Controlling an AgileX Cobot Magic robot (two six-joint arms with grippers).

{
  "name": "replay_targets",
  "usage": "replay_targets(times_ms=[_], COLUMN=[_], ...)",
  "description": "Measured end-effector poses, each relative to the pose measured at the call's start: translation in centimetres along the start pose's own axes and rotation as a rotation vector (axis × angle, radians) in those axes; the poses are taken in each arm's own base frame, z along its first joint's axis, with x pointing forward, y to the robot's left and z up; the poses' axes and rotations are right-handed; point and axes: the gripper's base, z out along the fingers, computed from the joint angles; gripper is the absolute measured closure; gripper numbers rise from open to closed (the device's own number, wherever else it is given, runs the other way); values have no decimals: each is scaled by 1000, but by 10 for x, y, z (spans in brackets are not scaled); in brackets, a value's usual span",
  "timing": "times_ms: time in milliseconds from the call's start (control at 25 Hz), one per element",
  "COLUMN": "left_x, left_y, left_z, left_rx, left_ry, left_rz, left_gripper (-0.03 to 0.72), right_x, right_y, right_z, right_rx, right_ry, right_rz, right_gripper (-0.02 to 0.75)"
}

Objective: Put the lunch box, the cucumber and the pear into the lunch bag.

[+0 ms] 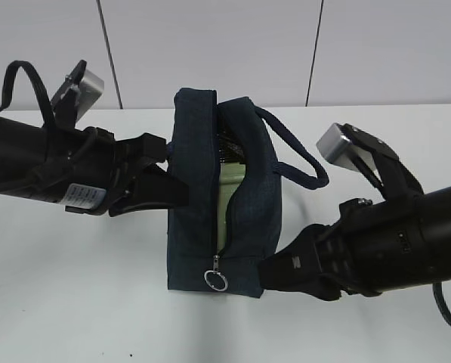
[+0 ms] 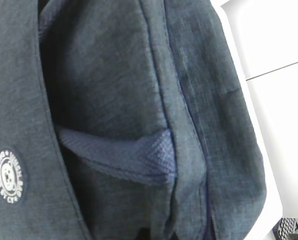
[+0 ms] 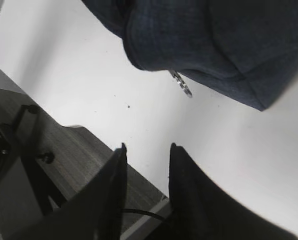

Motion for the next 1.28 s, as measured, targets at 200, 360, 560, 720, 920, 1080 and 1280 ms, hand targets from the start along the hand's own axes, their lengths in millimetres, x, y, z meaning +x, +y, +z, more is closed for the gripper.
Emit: replay_targets(times_ms=[200,360,560,720,920,1080,1280], left_x=[0,0,0,0,0,0,0], left_y=[0,0,0,0,0,0,0], left_z=[0,0,0,0,0,0,0], left_rx=[0,0,0,0,0,0,0], left_ry=[0,0,0,0,0,0,0], left_rz=[0,1,1,1,1,1,1], left_gripper=[703,703,703,703,703,703,703], right_x=[-4,-6,-12,-9,-8,-7,-6], right_y=[6,-6,-45,-53,-52,-52,-52], right_z=[9,12,3,-2,-2,-2,-2], right_rx=[-134,-175,-259,-308,-327,-326,-320], right_ry=[-27,-21,-35,-13,-11,-18,-30], right_rz=[38,74,115,38,-36,-114,-239], right_gripper=[500,500,500,500,500,500,500])
